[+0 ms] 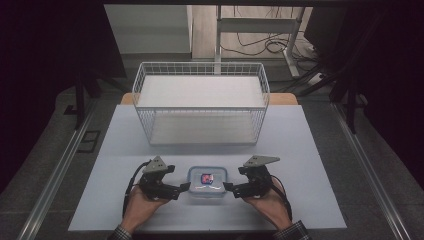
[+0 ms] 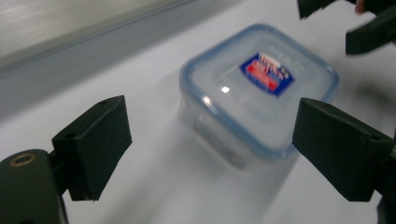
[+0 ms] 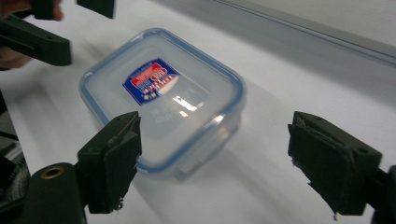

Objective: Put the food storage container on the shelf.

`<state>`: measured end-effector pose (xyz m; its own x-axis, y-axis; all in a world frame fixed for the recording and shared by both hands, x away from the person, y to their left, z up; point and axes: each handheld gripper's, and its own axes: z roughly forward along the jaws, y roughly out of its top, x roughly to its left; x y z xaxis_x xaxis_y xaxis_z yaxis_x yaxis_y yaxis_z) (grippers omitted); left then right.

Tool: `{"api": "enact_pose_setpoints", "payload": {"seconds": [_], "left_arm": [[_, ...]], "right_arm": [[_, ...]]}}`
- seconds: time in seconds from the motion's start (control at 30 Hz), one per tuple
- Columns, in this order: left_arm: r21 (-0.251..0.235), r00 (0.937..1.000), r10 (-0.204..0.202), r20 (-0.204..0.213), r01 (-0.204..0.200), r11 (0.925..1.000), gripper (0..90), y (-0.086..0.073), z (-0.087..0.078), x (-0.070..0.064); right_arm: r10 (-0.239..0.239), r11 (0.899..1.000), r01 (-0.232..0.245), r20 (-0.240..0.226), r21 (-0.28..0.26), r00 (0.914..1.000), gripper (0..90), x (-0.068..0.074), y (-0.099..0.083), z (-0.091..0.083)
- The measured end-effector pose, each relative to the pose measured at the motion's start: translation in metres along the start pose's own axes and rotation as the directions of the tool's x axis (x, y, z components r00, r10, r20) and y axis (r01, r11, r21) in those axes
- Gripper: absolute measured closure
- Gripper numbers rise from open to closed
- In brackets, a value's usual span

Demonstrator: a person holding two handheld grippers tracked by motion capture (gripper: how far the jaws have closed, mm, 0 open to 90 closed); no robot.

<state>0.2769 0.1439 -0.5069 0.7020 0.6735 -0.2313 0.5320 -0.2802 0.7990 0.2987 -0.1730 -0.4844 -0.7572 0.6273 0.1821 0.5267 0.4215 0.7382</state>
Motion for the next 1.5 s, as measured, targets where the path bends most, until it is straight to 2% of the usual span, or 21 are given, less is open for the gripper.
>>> {"api": "enact_pose_setpoints", "payload": {"seconds": [0.1,0.23,0.3,0.4,0.43,0.5,0.53,0.6,0.63,0.73,0.77,0.8,0.83,0.9,1.1,1.3,1.4,1.47,1.5], "left_arm": [[0.015,0.9991,-0.023,0.037,0.022,0.9996,9.0,0.004,0.013,0.002],[0.066,0.9967,-0.036,0.073,0.031,0.9973,8.7,0.000,0.027,0.005],[0.074,0.9907,-0.061,0.121,0.052,0.9959,8.7,-0.003,0.030,0.006],[0.087,0.9808,-0.076,0.180,0.061,0.9944,12.0,-0.005,0.033,0.004],[0.098,0.9777,-0.076,0.196,0.057,0.9936,13.2,-0.005,0.034,0.003],[0.112,0.9798,-0.067,0.188,0.046,0.9926,12.3,-0.006,0.033,-0.002],[0.120,0.9834,-0.057,0.173,0.036,0.9921,13.9,-0.008,0.029,-0.006],[0.124,0.9839,-0.054,0.170,0.033,0.9917,16.6,-0.010,0.026,-0.008],[0.126,0.9841,-0.049,0.170,0.028,0.9916,23.8,-0.011,0.023,-0.009],[0.126,0.9828,-0.054,0.176,0.032,0.9915,29.0,-0.014,0.018,-0.010],[0.122,0.9793,-0.080,0.186,0.057,0.9909,35.0,-0.016,0.015,-0.008],[0.116,0.9768,-0.092,0.194,0.070,0.9907,37.2,-0.017,0.013,-0.007],[0.116,0.9768,-0.092,0.194,0.070,0.9907,39.6,-0.017,0.013,-0.007],[0.107,0.9701,-0.118,0.212,0.097,0.9895,42.1,-0.019,0.011,-0.004],[0.097,0.9628,-0.126,0.239,0.105,0.9898,52.6,-0.022,0.004,-0.004],[0.080,0.9567,-0.140,0.255,0.123,0.9891,55.4,-0.024,0.003,-0.002],[0.065,0.9494,-0.154,0.273,0.142,0.9877,56.4,-0.026,0.004,0.001],[0.056,0.9421,-0.172,0.288,0.163,0.9850,56.6,-0.028,0.004,0.003],[0.056,0.9376,-0.182,0.296,0.173,0.9833,57.1,-0.028,0.005,0.005]], "right_arm": [[0.022,1.000,-0.022,-0.032,0.016,0.9992,11.8,0.001,0.002,0.014],[0.029,0.998,-0.026,-0.046,0.060,0.9985,9.6,0.002,0.001,0.026],[0.043,0.997,-0.039,-0.068,0.072,0.9967,10.0,0.002,-0.001,0.032],[0.071,0.995,-0.064,-0.101,0.077,0.9923,13.1,0.000,-0.001,0.033],[0.076,0.993,-0.063,-0.136,0.098,0.9879,15.1,0.000,-0.003,0.033],[0.073,0.993,-0.058,-0.146,0.105,0.9865,15.5,0.002,-0.004,0.033],[0.054,0.993,-0.039,-0.137,0.111,0.9891,17.1,0.006,-0.006,0.031],[0.042,0.993,-0.027,-0.134,0.112,0.9900,19.1,0.008,-0.007,0.029],[0.030,0.994,-0.016,-0.130,0.107,0.9911,21.8,0.009,-0.008,0.026],[0.021,0.995,-0.008,-0.132,0.096,0.9910,29.1,0.009,-0.011,0.020],[0.036,0.995,-0.024,-0.133,0.092,0.9905,34.9,0.008,-0.012,0.017],[0.042,0.995,-0.030,-0.137,0.090,0.9897,37.2,0.007,-0.012,0.015],[0.042,0.995,-0.030,-0.137,0.090,0.9897,37.2,0.007,-0.012,0.015],[0.040,0.996,-0.028,-0.142,0.085,0.9890,40.7,0.007,-0.013,0.013],[0.095,0.995,-0.085,-0.186,0.060,0.9781,49.8,-0.001,-0.015,0.007],[0.120,0.992,-0.111,-0.216,0.057,0.9689,53.0,-0.004,-0.017,0.004],[0.138,0.990,-0.129,-0.240,0.052,0.9608,54.2,-0.008,-0.020,0.004],[0.144,0.989,-0.137,-0.248,0.049,0.9579,54.5,-0.009,-0.021,0.004],[0.157,0.988,-0.151,-0.266,0.042,0.9511,55.2,-0.013,-0.023,0.004]]}}
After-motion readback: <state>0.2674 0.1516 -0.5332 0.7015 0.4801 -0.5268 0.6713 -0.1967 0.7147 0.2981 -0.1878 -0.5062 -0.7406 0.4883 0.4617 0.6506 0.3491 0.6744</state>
